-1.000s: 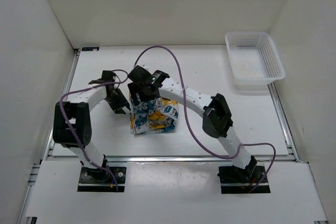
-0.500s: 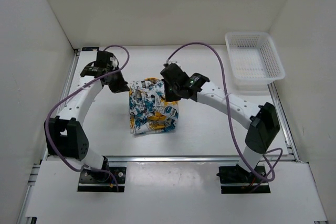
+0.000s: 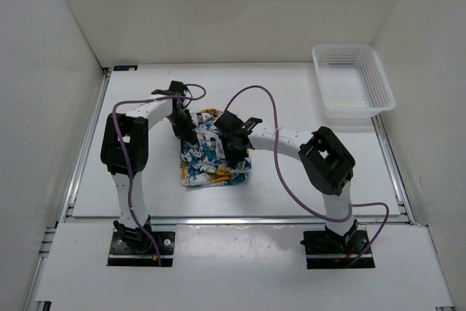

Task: Fold and stack the shorts
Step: Fold the shorts

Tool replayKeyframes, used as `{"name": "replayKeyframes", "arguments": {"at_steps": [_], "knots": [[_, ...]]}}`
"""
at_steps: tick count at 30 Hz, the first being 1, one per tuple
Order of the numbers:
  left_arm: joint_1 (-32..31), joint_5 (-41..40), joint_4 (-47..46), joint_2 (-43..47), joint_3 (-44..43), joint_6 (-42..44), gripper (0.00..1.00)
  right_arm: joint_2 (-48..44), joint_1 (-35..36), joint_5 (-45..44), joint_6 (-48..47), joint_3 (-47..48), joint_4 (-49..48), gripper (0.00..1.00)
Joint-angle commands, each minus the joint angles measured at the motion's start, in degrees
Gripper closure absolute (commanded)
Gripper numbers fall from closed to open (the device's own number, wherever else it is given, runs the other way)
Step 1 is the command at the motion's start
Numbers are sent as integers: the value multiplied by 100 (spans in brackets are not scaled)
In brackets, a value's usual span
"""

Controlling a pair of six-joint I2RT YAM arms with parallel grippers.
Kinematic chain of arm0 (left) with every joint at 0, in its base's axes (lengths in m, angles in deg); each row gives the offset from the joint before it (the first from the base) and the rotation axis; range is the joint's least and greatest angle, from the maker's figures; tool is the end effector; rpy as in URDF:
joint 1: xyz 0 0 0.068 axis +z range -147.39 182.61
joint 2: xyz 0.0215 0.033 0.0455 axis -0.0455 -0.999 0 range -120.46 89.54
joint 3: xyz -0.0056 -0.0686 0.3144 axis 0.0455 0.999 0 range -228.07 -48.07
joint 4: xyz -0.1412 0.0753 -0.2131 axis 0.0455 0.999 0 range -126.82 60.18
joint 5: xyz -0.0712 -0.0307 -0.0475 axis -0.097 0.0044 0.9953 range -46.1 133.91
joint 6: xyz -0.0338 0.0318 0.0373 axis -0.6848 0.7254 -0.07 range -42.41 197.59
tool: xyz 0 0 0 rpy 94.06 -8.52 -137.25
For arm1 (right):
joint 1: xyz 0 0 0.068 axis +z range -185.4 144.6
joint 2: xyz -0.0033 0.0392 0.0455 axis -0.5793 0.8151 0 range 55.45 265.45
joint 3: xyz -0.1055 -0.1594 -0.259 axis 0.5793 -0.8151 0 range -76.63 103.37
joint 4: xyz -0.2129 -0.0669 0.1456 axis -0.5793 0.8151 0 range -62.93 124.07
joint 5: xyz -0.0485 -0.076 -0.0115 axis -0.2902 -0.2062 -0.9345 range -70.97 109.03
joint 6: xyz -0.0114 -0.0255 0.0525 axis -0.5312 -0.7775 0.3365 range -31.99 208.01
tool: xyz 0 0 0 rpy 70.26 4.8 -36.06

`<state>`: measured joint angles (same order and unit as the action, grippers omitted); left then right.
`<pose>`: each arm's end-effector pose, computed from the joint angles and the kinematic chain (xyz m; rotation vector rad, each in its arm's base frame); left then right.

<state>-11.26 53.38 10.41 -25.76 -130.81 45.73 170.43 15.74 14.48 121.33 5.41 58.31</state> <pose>0.4045 -0.1072 0.1984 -0.4506 2.9896 -0.3359 0.2829 0.3457 0.2071 -0.3993 2.7062 0.3410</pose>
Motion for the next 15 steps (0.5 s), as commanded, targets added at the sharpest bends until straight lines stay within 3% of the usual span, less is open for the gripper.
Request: {"name": "replayKeyframes", "arguments": {"at_steps": [1,2,3,4,5,6,7,8,9,13,15], "knots": [[16,-42,-38,559,-339,214,89,-747,11,-220,-1,48,117,86],[16,-42,15,684,-339,215,89,-1140,11,-534,-79,153,197,76],[16,88,76,815,-444,293,89,-1344,11,-729,-132,207,267,46],[16,90,146,1104,-619,364,89,-1773,11,-931,-133,207,425,31],[16,151,356,1263,-734,417,89,-1986,11,-1359,-255,277,487,18],[16,151,471,1422,-848,487,89,-2206,11,-1364,-256,277,557,10],[16,151,603,1571,-962,548,86,-2608,11,-1920,-308,277,654,3],[16,151,752,1860,-1224,671,80,-2803,11,-2205,-309,277,864,0],[16,151,893,2011,-1349,733,65,-2988,-59,-2416,-309,164,953,0],[77,98,1368,2758,-1587,952,28,-4068,-305,-3480,-107,-319,1524,0],[156,98,1430,3320,-1439,1005,21,-4560,-393,-3841,112,-652,1937,0]]}}
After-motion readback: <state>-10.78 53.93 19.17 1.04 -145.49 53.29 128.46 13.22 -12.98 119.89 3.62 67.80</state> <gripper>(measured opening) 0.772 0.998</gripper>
